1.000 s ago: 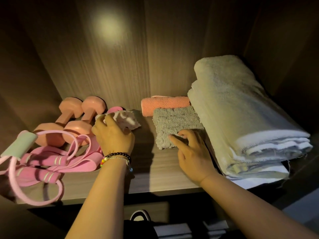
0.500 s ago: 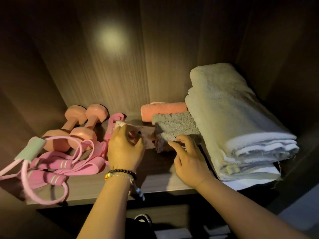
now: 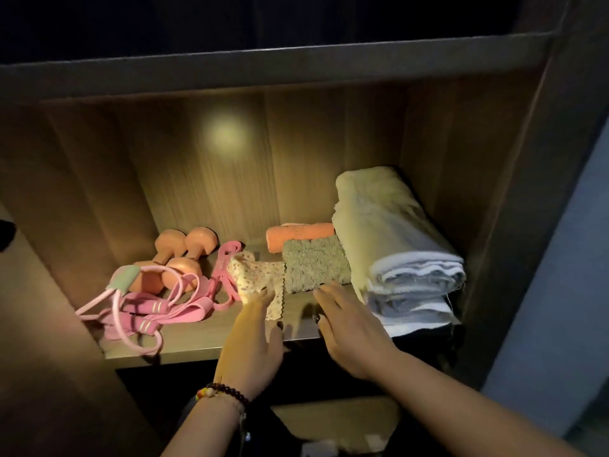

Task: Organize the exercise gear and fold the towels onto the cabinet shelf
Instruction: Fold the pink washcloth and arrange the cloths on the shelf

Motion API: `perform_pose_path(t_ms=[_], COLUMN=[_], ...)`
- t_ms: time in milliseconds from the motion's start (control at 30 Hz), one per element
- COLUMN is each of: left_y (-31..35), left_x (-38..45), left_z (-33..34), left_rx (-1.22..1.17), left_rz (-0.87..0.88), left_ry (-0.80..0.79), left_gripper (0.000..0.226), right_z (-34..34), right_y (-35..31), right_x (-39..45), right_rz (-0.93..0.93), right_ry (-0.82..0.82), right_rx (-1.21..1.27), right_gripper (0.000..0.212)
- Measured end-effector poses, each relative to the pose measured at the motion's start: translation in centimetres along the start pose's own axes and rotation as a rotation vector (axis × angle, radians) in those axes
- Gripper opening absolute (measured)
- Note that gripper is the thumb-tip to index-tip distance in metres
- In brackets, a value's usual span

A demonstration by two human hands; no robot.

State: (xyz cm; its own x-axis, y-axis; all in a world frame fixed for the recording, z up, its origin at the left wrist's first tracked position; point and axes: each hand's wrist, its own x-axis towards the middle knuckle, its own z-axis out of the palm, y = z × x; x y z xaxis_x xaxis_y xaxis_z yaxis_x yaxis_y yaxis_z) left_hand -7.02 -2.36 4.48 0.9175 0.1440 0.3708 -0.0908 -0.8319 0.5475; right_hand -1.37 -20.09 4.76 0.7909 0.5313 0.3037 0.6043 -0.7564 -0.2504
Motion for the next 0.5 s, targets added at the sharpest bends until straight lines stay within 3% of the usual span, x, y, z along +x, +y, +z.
perform_pose_path(t_ms=[333,500], left_y=[6.2,10.8], left_x=[-2.5,-4.9], left_z=[-5.5,-6.2], left_rx=[0.239,0.236], left_rz=[0.260,0.307], left_ry=[-0.111,-0.181], left_gripper=[0.072,0.076], right_z=[-7.9,-11.6], right_y=[-0.8,-0.1], right_x=[-8.4,-13.3], right_rz=[0.059,0.049], right_ry=[-0.004,0.045], right_rx=[-0.061,-0.120], right_gripper=[0.069,0.071])
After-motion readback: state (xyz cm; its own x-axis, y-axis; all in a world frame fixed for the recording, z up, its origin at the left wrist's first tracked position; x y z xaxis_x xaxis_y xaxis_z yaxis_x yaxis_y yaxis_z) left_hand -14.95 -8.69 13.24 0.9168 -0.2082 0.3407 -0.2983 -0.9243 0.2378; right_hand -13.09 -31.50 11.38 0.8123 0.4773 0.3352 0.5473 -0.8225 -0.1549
